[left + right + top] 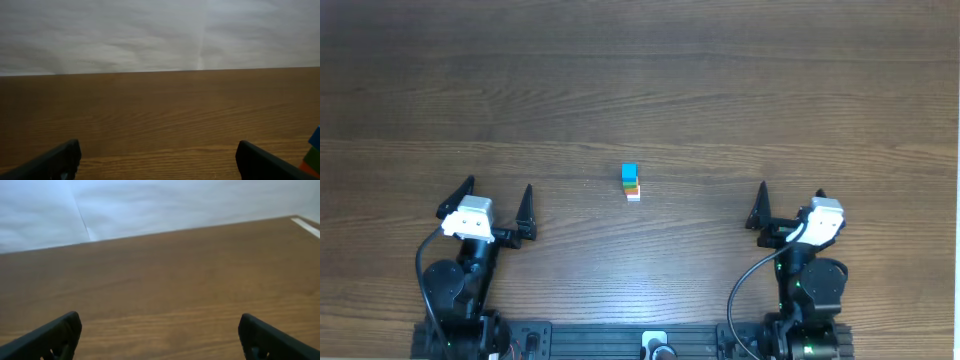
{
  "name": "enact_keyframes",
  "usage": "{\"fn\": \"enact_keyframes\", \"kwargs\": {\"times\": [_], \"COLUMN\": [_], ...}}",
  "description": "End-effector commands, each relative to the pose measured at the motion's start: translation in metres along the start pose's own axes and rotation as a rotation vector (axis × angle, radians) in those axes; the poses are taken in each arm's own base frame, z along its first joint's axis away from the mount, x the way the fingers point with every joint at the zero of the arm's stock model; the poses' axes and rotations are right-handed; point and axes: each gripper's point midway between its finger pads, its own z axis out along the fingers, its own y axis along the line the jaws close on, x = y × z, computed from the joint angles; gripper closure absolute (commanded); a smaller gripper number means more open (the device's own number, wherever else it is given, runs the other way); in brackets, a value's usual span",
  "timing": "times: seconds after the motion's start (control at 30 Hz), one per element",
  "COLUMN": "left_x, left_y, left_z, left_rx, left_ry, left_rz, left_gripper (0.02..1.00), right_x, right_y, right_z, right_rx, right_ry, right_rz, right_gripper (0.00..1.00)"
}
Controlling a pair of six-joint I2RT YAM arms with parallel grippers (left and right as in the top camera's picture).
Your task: Stack Cubes
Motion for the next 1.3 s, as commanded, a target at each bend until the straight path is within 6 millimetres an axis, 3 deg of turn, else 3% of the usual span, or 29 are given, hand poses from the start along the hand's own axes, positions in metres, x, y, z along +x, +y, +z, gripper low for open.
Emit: {"fn": "enact_keyframes", "kwargs": {"times": [0.03, 1.3], "left_x": [0.0011, 0.0011], "left_y": [0.0018, 0.0017], "left_z": [0.0000, 0.0000], "left_rx": [-0.009, -0.008], "left_ry": [-0.002, -0.002], "left_rz": [0.015, 0.015], "left_gripper": [0.018, 0.018], "right_x": [0.0017, 0.0002], "right_y": [0.0030, 0.0038], "right_z": [0.0007, 0.0036], "right_rx": [-0.022, -0.029], "right_ry": [-0.008, -0.045], "right_rz": [-0.004, -0.001], "right_gripper": [0.009, 0.009]}}
